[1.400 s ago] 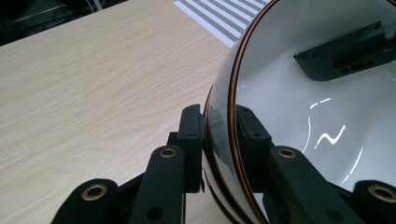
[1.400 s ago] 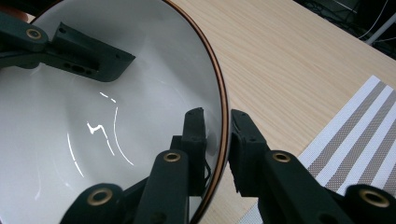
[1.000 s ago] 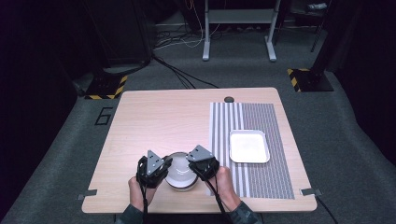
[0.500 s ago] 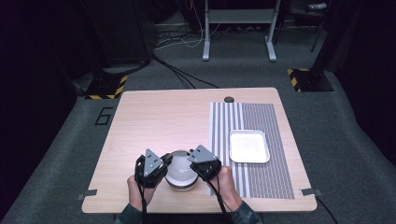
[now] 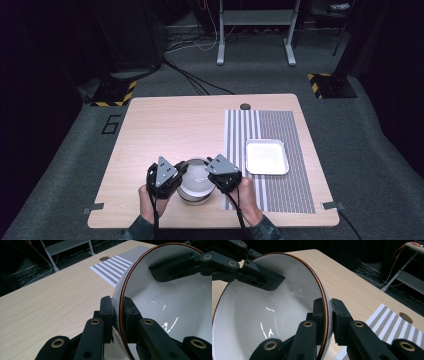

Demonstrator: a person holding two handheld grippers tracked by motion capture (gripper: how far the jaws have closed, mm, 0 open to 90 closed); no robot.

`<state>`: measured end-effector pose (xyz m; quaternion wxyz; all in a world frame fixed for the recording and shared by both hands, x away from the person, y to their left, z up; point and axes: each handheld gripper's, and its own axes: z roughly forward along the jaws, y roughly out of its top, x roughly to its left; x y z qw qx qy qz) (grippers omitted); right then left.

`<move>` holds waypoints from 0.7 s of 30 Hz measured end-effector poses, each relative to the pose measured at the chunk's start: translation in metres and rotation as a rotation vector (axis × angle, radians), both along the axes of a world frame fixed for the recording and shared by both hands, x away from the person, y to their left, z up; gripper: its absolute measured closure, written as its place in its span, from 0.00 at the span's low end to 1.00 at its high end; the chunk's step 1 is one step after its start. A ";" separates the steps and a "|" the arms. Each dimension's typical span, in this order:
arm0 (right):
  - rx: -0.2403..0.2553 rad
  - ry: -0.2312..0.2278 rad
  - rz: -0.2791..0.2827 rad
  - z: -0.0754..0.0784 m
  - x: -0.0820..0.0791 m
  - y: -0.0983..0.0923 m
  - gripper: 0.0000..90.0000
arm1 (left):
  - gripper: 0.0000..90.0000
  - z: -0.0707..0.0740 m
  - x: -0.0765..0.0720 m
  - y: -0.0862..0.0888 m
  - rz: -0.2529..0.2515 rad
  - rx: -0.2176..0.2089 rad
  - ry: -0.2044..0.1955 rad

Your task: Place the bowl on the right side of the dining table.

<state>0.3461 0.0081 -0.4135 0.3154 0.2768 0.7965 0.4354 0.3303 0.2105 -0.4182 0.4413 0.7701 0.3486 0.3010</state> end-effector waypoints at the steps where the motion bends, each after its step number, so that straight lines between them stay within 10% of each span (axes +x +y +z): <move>1: 0.000 -0.002 -0.001 0.001 0.000 -0.001 0.91 | 0.90 0.001 0.000 -0.001 -0.003 0.002 -0.002; 21: 0.021 -0.032 -0.049 0.009 -0.004 -0.022 0.91 | 0.90 0.011 0.007 -0.021 -0.049 0.006 -0.029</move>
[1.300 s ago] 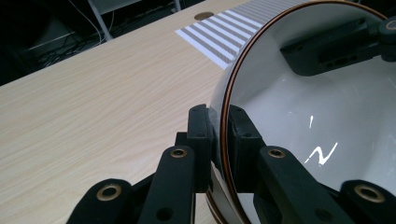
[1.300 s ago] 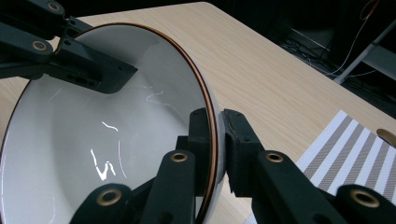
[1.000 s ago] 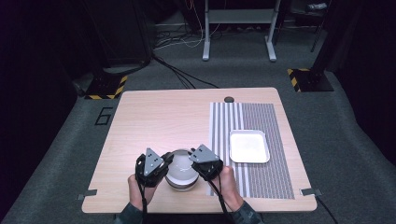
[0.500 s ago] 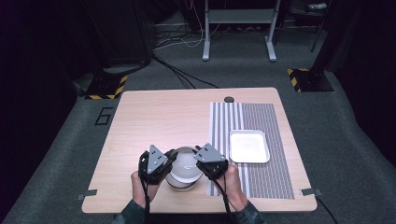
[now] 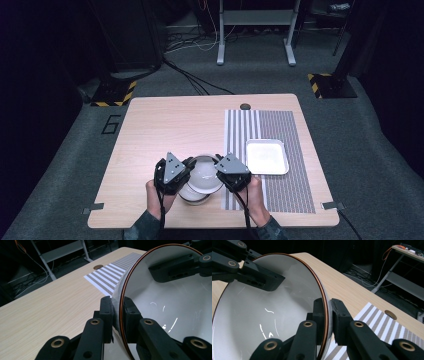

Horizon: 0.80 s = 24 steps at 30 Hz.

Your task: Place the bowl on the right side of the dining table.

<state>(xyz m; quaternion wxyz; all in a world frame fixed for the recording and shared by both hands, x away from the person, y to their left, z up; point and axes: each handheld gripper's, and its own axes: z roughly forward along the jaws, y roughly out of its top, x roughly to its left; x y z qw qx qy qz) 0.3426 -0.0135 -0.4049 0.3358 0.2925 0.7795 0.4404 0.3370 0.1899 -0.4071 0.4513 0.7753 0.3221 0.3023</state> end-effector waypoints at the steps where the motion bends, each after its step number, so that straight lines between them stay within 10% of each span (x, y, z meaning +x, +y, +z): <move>1: 0.000 -0.003 -0.003 0.001 0.000 -0.001 0.91 | 0.90 0.000 0.000 -0.001 -0.001 -0.006 -0.003; 24: 0.027 -0.022 -0.070 0.002 0.000 -0.034 0.91 | 0.90 0.007 0.014 -0.036 -0.061 0.031 -0.023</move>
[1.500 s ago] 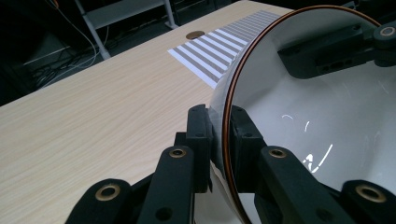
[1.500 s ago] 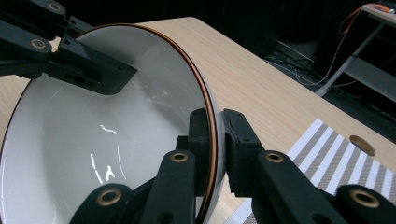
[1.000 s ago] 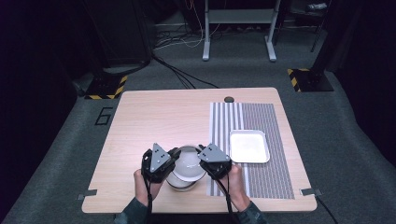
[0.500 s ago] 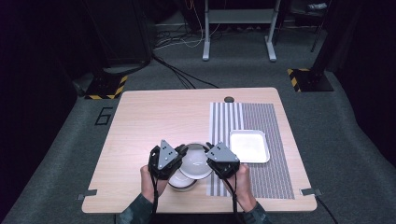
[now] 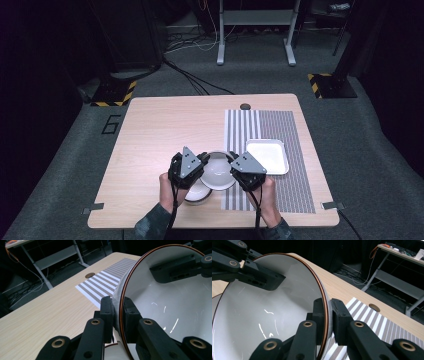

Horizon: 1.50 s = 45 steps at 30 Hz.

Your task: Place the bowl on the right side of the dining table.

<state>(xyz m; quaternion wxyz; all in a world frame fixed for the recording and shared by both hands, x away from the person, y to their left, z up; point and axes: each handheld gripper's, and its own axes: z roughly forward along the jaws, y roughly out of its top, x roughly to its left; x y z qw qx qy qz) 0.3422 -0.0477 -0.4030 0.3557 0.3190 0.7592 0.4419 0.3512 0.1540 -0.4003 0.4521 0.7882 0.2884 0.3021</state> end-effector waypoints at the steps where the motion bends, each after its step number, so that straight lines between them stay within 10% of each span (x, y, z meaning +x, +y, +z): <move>1: -0.004 0.000 -0.001 0.000 0.000 -0.002 0.91 | 0.90 0.000 0.001 -0.002 -0.003 0.003 -0.001; 45: 0.004 0.034 -0.127 -0.013 0.013 -0.057 0.92 | 0.91 -0.011 0.037 -0.063 -0.092 0.014 0.040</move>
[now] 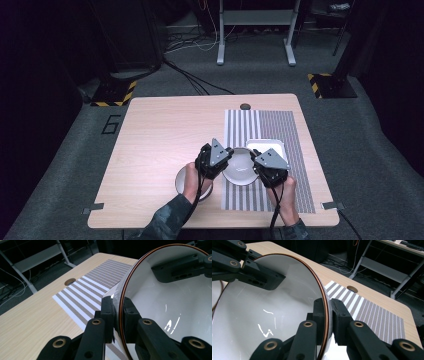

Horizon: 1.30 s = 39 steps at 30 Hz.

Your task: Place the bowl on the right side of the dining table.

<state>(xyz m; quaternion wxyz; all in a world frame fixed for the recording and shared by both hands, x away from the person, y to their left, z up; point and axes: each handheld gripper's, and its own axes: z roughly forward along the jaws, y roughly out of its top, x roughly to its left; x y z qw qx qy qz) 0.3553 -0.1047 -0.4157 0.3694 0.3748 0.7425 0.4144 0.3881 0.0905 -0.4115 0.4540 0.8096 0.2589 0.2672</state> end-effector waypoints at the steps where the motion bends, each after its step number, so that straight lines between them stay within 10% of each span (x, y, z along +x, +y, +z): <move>1: -0.003 -0.001 -0.002 0.000 0.001 -0.002 0.92 | 0.91 0.000 0.001 -0.001 0.000 0.000 0.000; 39: 0.001 0.055 -0.086 -0.021 0.028 -0.043 0.92 | 0.92 -0.017 0.041 -0.052 -0.033 0.048 0.073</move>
